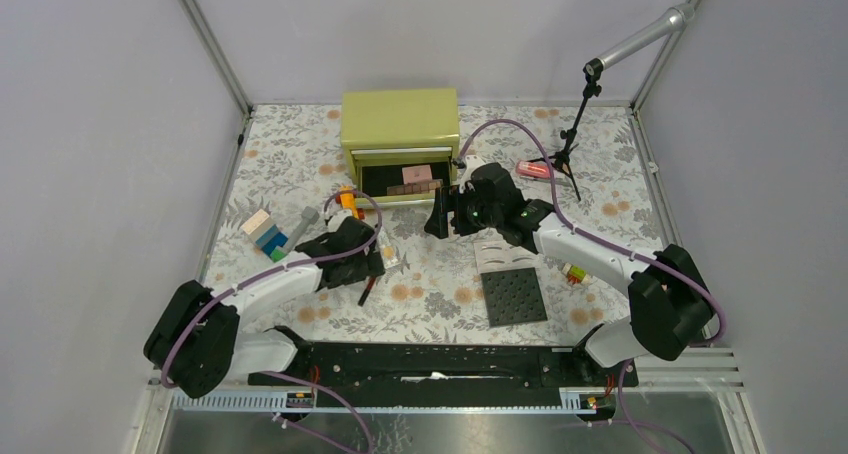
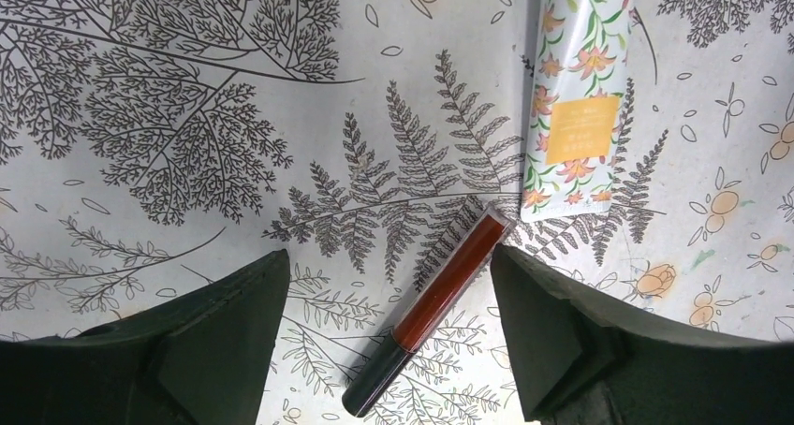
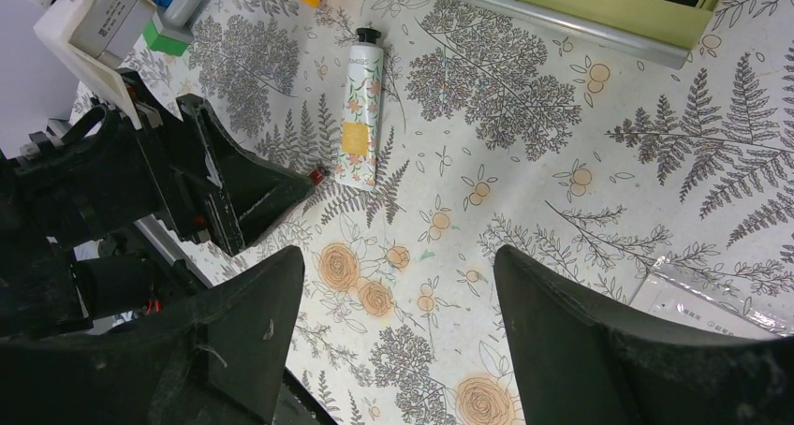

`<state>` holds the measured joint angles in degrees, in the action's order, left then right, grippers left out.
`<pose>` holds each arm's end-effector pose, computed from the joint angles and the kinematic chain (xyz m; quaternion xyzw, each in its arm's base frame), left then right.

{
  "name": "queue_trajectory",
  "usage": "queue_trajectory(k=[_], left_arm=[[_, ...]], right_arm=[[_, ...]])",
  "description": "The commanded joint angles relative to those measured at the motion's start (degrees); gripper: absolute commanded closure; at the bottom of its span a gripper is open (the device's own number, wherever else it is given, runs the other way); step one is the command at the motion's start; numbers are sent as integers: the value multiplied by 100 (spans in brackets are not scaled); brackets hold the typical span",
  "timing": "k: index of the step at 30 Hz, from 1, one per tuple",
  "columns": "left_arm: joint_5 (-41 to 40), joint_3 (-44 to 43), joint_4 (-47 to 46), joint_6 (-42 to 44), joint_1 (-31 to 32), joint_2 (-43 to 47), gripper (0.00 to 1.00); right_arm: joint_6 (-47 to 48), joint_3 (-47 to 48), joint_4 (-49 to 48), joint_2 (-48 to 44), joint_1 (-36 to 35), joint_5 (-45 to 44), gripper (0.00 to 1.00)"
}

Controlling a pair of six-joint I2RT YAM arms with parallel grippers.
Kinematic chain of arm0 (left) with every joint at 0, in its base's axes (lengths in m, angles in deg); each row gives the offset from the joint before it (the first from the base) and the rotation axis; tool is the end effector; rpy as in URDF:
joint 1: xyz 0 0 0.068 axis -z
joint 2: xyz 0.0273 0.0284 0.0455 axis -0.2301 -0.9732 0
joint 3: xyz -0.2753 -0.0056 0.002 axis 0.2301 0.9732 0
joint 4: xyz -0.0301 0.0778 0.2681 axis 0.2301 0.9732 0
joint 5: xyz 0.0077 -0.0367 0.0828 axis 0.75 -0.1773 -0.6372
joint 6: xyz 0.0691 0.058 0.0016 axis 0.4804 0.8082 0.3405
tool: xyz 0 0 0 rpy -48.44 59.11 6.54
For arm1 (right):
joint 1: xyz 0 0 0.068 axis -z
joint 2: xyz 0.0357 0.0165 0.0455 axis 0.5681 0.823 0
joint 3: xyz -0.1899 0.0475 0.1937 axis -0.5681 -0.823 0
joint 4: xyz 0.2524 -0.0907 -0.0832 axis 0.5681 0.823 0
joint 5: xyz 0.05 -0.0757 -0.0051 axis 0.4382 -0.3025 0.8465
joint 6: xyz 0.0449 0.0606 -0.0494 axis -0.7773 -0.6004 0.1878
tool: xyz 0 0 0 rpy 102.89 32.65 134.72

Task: Organize the makeup
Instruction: Pick up the makeup from the center of the board.

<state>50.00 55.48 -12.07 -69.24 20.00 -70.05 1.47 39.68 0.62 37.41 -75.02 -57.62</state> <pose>0.2158 -0.1187 0.1117 -0.1347 0.9564 -0.0579 0.2526 0.2835 0.2627 0.2282 -0.1679 0.8488 0.3404 0.3681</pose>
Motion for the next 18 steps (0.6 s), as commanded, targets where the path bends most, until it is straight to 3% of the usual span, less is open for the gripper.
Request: queue_trajectory(k=[1,8,11,18], left_arm=[[-216,100,266,-247,229,-54,17],[-353,-210,511,-218,1056,-720,20],[-626,-432,852,-373,1505,-1134,25],[-884,-559,1170,-794,1837,-1407,65]], right_arm=[[-100,43,-175,-125,-40,162,18],[-93,-50,-174,-278,-41,105,18],[-95,-69,-174,-310,-42,109,18],[-85,-103,-176,-419,-39,48,15]])
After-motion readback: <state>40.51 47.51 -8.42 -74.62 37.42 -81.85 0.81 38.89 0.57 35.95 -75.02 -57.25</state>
